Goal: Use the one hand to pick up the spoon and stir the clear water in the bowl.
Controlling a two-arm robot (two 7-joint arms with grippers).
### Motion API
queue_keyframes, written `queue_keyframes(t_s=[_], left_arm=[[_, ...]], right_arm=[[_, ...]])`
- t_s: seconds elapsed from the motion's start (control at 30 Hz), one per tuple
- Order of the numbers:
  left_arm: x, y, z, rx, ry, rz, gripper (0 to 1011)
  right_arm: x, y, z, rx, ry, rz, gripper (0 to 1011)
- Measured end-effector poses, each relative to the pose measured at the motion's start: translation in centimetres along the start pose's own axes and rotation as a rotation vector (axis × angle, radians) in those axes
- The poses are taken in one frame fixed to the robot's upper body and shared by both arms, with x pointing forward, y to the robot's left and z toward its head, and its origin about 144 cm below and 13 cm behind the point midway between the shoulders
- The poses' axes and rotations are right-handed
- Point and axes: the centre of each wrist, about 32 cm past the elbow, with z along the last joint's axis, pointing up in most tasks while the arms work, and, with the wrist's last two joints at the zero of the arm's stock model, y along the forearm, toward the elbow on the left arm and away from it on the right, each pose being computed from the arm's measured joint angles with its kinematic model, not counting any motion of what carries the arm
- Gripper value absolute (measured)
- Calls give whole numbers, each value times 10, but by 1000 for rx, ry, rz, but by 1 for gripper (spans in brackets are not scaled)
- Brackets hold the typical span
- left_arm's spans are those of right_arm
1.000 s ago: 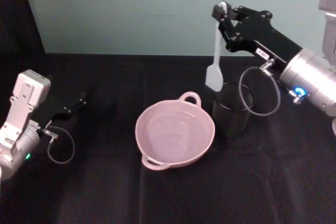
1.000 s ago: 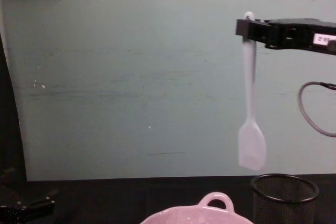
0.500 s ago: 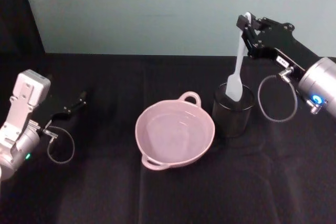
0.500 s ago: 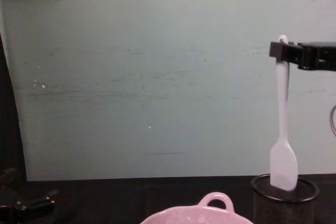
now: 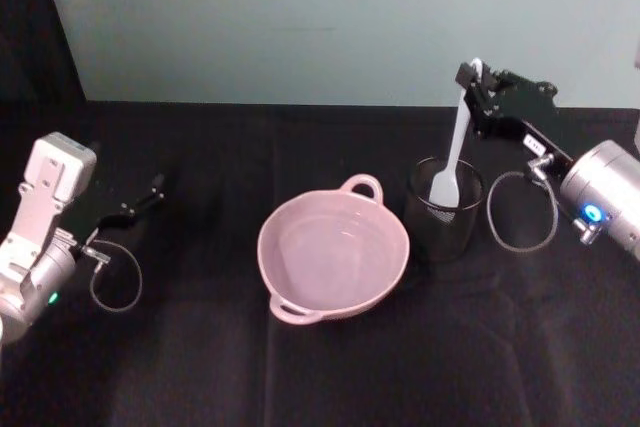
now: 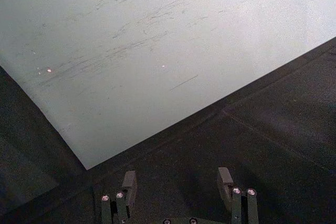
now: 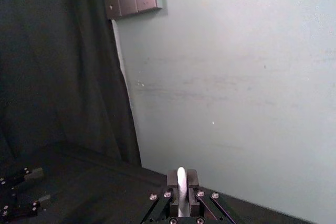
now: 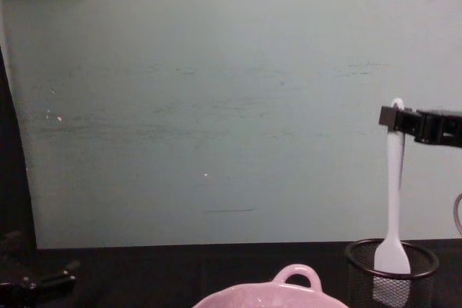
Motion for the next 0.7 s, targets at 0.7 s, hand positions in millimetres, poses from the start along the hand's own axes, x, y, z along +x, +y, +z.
queue_keyframes(t_s=[0.7], left_arm=[[0,0,0,0,0,0,1011]], right_arm=[[15,-4,-39,-11,207,-35,110]])
